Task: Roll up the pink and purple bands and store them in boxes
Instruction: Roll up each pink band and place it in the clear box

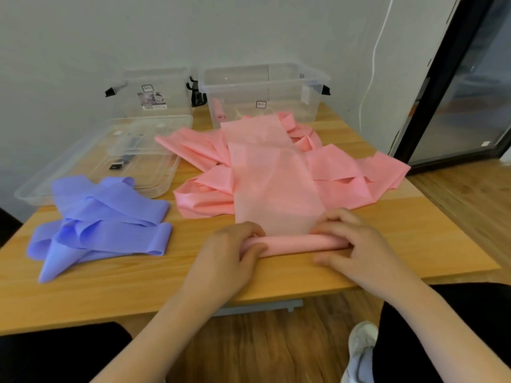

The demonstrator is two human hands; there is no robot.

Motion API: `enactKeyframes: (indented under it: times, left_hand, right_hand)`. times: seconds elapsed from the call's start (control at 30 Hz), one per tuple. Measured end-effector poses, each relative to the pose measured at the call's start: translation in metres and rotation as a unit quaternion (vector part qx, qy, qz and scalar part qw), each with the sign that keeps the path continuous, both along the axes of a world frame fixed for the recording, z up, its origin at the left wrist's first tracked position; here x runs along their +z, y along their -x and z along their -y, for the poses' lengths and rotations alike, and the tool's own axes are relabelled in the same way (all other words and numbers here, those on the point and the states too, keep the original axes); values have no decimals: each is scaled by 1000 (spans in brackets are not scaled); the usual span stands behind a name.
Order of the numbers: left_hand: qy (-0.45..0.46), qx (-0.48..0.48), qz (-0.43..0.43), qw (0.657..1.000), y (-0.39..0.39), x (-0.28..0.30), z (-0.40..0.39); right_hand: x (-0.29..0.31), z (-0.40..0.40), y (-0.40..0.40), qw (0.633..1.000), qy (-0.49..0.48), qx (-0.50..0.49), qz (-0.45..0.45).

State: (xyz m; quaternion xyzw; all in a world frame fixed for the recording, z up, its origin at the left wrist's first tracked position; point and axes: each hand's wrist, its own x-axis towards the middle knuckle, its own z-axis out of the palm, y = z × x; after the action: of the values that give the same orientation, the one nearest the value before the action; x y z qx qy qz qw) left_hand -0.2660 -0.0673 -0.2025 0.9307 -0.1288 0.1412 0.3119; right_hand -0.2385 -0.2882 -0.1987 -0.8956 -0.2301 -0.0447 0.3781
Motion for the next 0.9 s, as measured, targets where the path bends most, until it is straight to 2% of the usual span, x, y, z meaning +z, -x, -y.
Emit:
enactKeyframes:
  times: [0.1, 0.17, 0.27, 0.4, 0.6, 0.67, 0.73, 0.8, 0.9]
  left_hand:
    - [20, 4, -2, 1000, 1, 0, 3]
    - [30, -14, -24, 999, 4, -2, 9]
    - [-3, -33, -24, 999, 7, -4, 14]
    - [0, -1, -4, 1000, -1, -4, 5]
    - [17, 18, -13, 1000, 0, 2, 2]
    - [-3, 15, -3, 1000, 3, 4, 0]
    - [-60, -13, 3, 998, 3, 4, -5]
    - [-75, -23, -1, 997, 1, 4, -7]
    - [-21, 6, -10, 1000, 2, 3, -5]
  right_hand:
    - [0, 2, 2, 999, -23, -26, 8]
    - [-1, -2, 4, 998, -46, -28, -20]
    - [-4, -4, 7, 998, -31, -13, -47]
    - [-3, 2, 4, 999, -29, -38, 4]
    - [-3, -1, 5, 996, -33, -75, 18]
    - [-3, -1, 6, 994, -48, -99, 21]
    - [-2, -1, 6, 992, -50, -113, 29]
    - [-2, -1, 4, 993, -37, -105, 44]
    - [-2, 2, 3, 998, -26, -59, 16]
